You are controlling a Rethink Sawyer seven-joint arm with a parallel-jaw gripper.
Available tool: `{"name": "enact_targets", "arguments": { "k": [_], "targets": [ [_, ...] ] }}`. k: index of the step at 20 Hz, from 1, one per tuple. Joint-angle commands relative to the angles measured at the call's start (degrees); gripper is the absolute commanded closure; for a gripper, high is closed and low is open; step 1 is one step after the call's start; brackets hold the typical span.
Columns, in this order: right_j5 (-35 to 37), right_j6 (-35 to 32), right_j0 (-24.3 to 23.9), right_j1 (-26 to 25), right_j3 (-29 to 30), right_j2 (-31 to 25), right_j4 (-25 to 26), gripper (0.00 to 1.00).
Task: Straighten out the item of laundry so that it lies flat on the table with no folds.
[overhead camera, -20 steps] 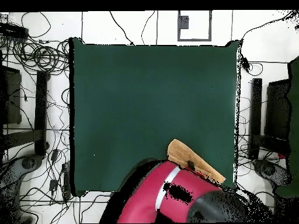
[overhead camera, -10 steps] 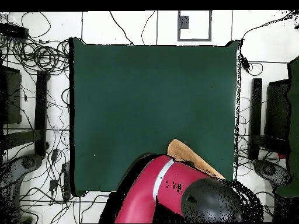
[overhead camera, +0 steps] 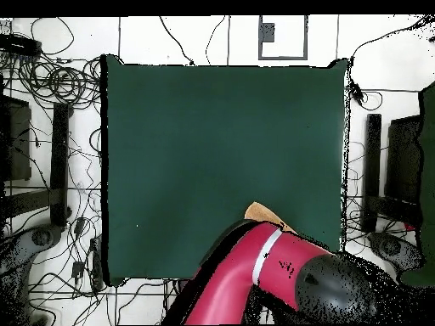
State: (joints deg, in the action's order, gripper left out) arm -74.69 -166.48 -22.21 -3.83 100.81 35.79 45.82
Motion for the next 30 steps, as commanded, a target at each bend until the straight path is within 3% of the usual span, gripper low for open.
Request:
{"name": "enact_targets", "arguments": {
  "k": [1,13,30],
  "targets": [
    [12.8,2.2,-0.2,-7.1,-9.9,-12.0,-17.8,1.00],
    [4.9,5.9,0.8,-10.0,-10.0,-12.1,-27.4,1.00],
    [3.6,3.4,2.8,-8.3,-8.5,-12.2,-31.2,1.00]
  ]
}}
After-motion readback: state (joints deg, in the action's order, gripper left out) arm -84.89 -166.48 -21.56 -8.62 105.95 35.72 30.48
